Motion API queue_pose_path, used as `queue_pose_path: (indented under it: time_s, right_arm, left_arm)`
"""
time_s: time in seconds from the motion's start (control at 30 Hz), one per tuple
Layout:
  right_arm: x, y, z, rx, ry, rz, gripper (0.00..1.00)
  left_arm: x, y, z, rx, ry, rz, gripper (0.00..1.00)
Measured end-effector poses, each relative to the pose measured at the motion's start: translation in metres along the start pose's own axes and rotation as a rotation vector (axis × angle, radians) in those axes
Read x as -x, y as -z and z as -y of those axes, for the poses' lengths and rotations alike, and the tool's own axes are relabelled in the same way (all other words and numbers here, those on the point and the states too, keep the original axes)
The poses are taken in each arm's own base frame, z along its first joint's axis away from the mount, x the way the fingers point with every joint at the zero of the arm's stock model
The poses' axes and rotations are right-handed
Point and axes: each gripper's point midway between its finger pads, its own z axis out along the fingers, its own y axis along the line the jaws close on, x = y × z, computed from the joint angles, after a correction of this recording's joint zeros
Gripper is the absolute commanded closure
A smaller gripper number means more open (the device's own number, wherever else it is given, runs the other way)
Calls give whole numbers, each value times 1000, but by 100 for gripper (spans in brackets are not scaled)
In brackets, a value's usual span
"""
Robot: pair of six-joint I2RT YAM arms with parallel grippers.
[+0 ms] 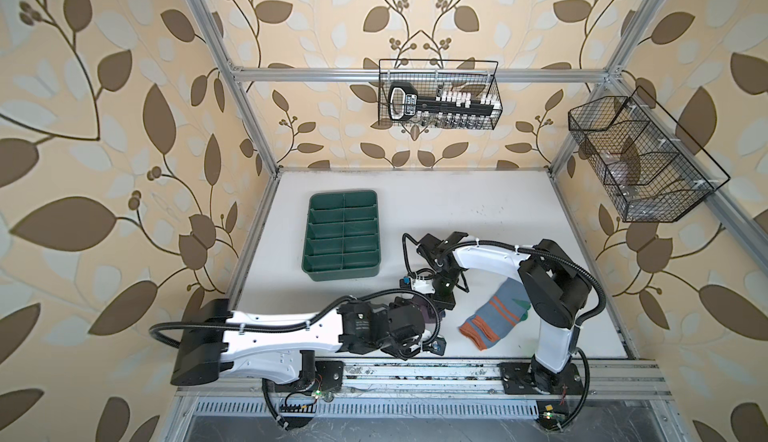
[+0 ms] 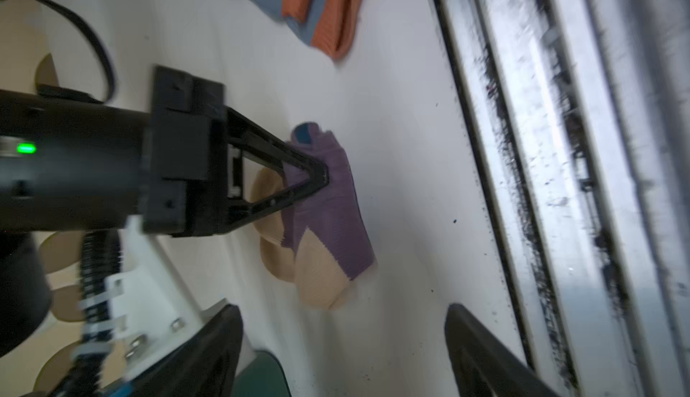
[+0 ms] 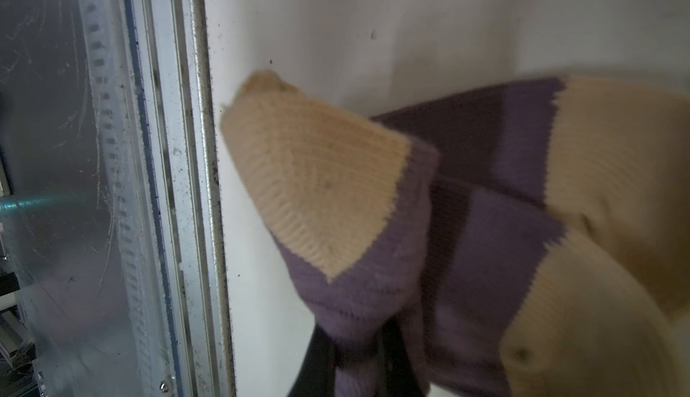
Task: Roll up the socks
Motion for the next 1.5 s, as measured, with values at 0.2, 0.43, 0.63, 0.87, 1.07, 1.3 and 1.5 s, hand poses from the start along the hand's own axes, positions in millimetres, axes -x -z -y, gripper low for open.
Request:
queue_pose_path:
  time_s: [0.2,0.43,0.63,0.87,1.07,1.3,1.5]
  right_arm:
    - [0,1,0,6,5,7,100]
    - [0,2,1,6,6,12,100]
    - [-3,5,4,-27,17,28,84]
    - [-22,44,11,-246,47,83,60]
    - [-38,141,44,-692,-27,218,58]
    - [-84,320,48,-1364,-428,701,28]
    - [-103,381,-10,-1497,-541,1225,0]
  left_arm:
    - [-2,-51,-11,140,56,-97,33]
    - [-12,-75,-20,248,116,-162,61]
    - [-13,-77,-21,256,155,-160,97]
    - [-2,-77,-19,94,163,-134,100]
    - [-11,-68,-6,-76,160,-112,100]
    - [-22,-68,-25,-306,368,-90,99]
    - [-26,-77,-33,-499,551,-100,98]
